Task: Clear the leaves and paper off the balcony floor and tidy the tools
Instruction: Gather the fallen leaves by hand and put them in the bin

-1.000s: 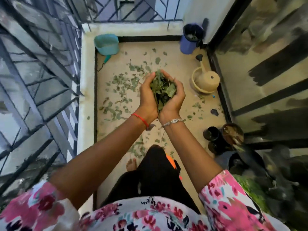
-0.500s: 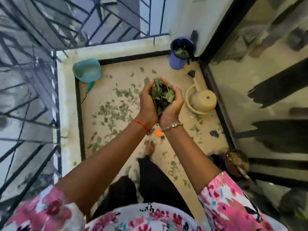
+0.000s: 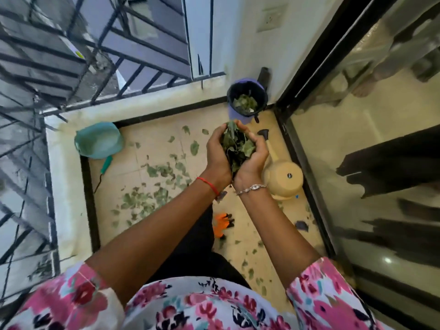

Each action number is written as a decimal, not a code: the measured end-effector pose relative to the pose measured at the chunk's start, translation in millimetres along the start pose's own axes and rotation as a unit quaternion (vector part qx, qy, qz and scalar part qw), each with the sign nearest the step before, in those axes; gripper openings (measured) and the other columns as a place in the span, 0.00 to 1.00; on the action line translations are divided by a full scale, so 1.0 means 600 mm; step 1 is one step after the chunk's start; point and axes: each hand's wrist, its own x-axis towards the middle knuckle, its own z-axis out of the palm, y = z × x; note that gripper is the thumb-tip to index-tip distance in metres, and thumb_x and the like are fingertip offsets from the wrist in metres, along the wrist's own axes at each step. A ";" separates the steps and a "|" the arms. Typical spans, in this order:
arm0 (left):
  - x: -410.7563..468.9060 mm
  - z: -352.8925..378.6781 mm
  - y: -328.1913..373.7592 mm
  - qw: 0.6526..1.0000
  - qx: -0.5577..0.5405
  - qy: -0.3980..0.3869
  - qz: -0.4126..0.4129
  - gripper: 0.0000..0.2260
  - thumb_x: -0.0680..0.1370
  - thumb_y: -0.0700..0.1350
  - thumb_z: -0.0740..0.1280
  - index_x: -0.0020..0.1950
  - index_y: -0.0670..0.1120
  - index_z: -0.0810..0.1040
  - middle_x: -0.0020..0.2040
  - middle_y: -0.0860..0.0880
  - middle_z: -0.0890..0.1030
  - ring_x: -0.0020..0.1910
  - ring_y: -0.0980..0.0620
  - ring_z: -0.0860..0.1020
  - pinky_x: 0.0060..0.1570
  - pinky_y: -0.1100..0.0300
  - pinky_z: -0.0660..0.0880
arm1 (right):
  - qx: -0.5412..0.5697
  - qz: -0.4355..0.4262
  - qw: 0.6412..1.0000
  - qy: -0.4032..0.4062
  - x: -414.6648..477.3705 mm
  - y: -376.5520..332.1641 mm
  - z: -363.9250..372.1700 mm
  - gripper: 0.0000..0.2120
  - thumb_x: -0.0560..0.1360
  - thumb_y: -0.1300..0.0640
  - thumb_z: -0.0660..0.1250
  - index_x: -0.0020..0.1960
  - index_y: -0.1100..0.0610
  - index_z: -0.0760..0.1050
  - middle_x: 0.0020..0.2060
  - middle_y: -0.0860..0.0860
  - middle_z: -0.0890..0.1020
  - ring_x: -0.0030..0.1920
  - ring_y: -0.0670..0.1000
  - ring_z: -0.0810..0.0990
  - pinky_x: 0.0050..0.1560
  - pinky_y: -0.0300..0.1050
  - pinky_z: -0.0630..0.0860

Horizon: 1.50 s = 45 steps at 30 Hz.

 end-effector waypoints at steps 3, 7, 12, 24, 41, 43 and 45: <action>0.111 0.057 0.021 0.997 0.079 0.011 0.024 0.10 0.73 0.48 0.63 0.46 0.44 0.78 0.40 0.50 0.80 0.39 0.54 0.78 0.36 0.63 0.74 | 0.230 0.072 0.971 -0.006 0.123 -0.038 0.021 0.13 0.77 0.56 0.52 0.47 0.60 0.74 0.45 0.53 0.77 0.45 0.49 0.76 0.46 0.40 0.76; 0.251 0.122 0.040 0.996 0.087 0.021 0.009 0.11 0.68 0.48 0.65 0.46 0.44 0.80 0.41 0.51 0.81 0.38 0.55 0.78 0.33 0.65 0.72 | 0.185 0.079 0.979 0.022 0.286 -0.072 0.048 0.17 0.75 0.63 0.49 0.51 0.65 0.76 0.48 0.56 0.79 0.48 0.54 0.79 0.52 0.45 0.77; 0.436 0.151 0.061 0.994 0.094 0.048 -0.009 0.11 0.75 0.49 0.60 0.47 0.44 0.78 0.46 0.52 0.78 0.41 0.57 0.75 0.33 0.66 0.70 | 0.171 0.050 0.983 0.037 0.491 -0.070 0.047 0.18 0.69 0.64 0.53 0.46 0.65 0.81 0.53 0.58 0.80 0.63 0.59 0.75 0.66 0.53 0.70; 0.937 -0.037 0.112 0.989 0.093 0.109 0.032 0.11 0.76 0.48 0.60 0.51 0.44 0.76 0.43 0.49 0.79 0.39 0.54 0.79 0.37 0.62 0.76 | -0.045 0.104 0.989 0.098 0.957 0.060 -0.072 0.21 0.67 0.51 0.62 0.56 0.62 0.76 0.55 0.54 0.78 0.55 0.50 0.77 0.63 0.47 0.72; 1.101 -0.044 0.215 0.940 0.267 0.191 0.091 0.33 0.79 0.66 0.45 0.66 0.42 0.72 0.63 0.40 0.77 0.59 0.42 0.76 0.60 0.49 0.73 | -0.295 0.146 0.944 0.040 1.187 0.077 -0.081 0.36 0.69 0.33 0.62 0.70 0.54 0.68 0.64 0.57 0.74 0.59 0.56 0.74 0.65 0.55 0.70; 1.063 -0.025 0.228 0.932 0.289 0.198 0.092 0.30 0.81 0.63 0.44 0.59 0.44 0.76 0.52 0.43 0.82 0.50 0.45 0.79 0.48 0.56 0.77 | -0.399 0.117 0.909 -0.017 1.197 0.104 -0.090 0.45 0.59 0.27 0.61 0.69 0.50 0.68 0.65 0.55 0.74 0.62 0.57 0.73 0.66 0.58 0.68; 1.014 0.014 0.233 0.909 0.344 0.209 0.109 0.26 0.82 0.58 0.45 0.58 0.43 0.76 0.45 0.48 0.82 0.42 0.50 0.80 0.39 0.63 0.76 | -0.502 0.105 0.854 -0.090 1.172 0.114 -0.060 0.44 0.62 0.28 0.56 0.71 0.52 0.65 0.68 0.56 0.70 0.67 0.57 0.69 0.68 0.58 0.64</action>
